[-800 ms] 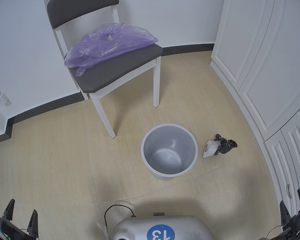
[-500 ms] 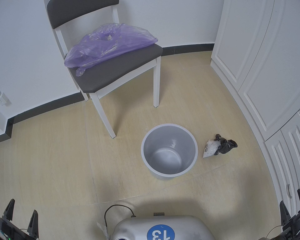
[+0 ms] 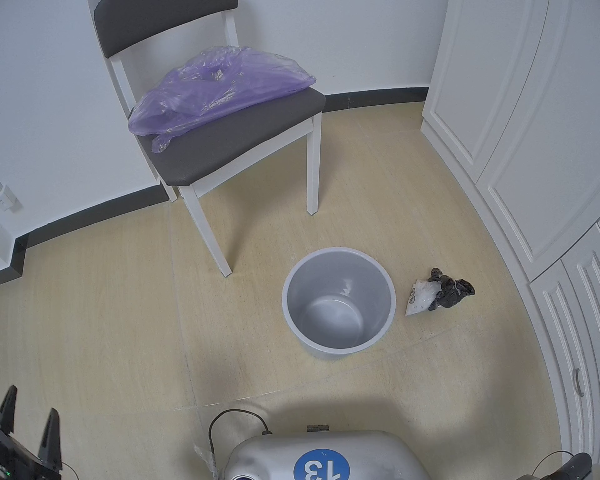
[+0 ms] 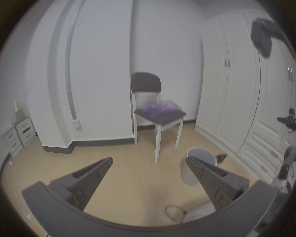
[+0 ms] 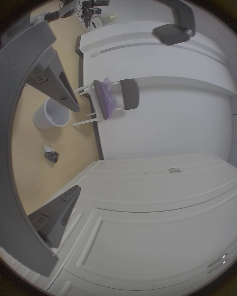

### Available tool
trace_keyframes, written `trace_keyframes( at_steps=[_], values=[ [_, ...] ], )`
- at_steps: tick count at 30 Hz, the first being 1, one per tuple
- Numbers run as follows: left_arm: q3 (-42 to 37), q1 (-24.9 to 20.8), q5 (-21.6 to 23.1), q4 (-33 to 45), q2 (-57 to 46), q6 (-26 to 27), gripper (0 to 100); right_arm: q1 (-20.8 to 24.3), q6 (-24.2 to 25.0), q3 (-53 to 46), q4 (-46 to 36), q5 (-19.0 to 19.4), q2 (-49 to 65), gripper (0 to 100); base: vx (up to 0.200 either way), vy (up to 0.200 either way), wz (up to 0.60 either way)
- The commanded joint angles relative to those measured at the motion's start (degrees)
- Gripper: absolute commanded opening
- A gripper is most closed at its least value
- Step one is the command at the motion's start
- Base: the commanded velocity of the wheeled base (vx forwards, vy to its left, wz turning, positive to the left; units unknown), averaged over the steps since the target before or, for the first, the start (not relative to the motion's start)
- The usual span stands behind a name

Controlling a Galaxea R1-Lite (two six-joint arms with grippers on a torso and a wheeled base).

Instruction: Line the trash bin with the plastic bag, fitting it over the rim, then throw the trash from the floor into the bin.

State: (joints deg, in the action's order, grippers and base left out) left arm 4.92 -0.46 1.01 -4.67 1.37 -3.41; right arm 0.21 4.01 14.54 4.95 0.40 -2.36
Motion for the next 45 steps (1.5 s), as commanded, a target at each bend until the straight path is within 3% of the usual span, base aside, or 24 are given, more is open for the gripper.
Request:
trace_keyframes(
  at_steps=[1, 4, 6, 8, 11, 12, 15, 19, 29, 38, 45],
  values=[
    [18.5, -3.1, 0.0, -1.1, 9.7, -7.3, 100, 0.2, 1.0, 10.1, -0.8, 1.6, -13.4, 100, 0.000, 0.000, 0.00],
    [25.7, -3.4, -0.6, 1.2, 23.6, 0.2, 100, 0.3, 0.6, 20.8, 1.0, 1.8, -30.4, 100, 0.000, 0.000, 0.00],
    [26.9, -3.1, -0.7, 1.2, 27.1, 1.7, 100, 0.4, -0.1, 23.0, 1.5, 1.7, -33.9, 100, 0.000, 0.000, 0.00],
    [30.1, -3.1, -1.7, 0.8, 37.7, 5.7, 100, 0.5, -2.4, 28.6, 2.8, 1.0, -44.8, 100, 0.000, 0.000, 0.00],
    [34.4, -3.0, -3.6, -1.7, 50.2, 7.1, 100, 1.3, -2.9, 31.9, 5.3, 0.9, -53.4, 100, 0.000, 0.000, 0.00],
    [34.4, -3.0, -3.6, -1.7, 50.2, 7.1, 100, 1.3, -2.9, 31.9, 5.3, 0.9, -53.4, 100, 0.000, 0.000, 0.00],
    [41.2, -3.0, -8.7, -8.4, 66.7, 7.9, 100, 5.8, -2.2, 32.1, 9.4, -1.3, -60.2, 100, 0.000, 0.000, 0.00],
    [49.1, -3.0, -12.4, -13.0, 79.8, 9.5, 100, 9.5, -1.2, 29.8, 14.2, -4.9, -63.3, 100, 0.000, 0.000, 0.00],
    [73.5, -1.8, -12.8, -12.8, 103.6, 13.5, 100, 15.0, 5.0, 21.1, 24.1, -6.5, -63.8, 100, 0.000, 0.000, 0.00],
    [96.2, 0.3, -12.6, -11.7, 118.7, 15.2, 100, 16.7, 6.3, 18.1, 28.2, -7.3, -63.6, 100, 0.000, 0.000, 0.00],
    [109.7, 0.6, -13.2, -9.0, 128.4, 14.5, 100, 16.7, 6.8, 17.9, 28.9, -7.2, -63.4, 100, 0.000, 0.000, 0.00]
  ],
)
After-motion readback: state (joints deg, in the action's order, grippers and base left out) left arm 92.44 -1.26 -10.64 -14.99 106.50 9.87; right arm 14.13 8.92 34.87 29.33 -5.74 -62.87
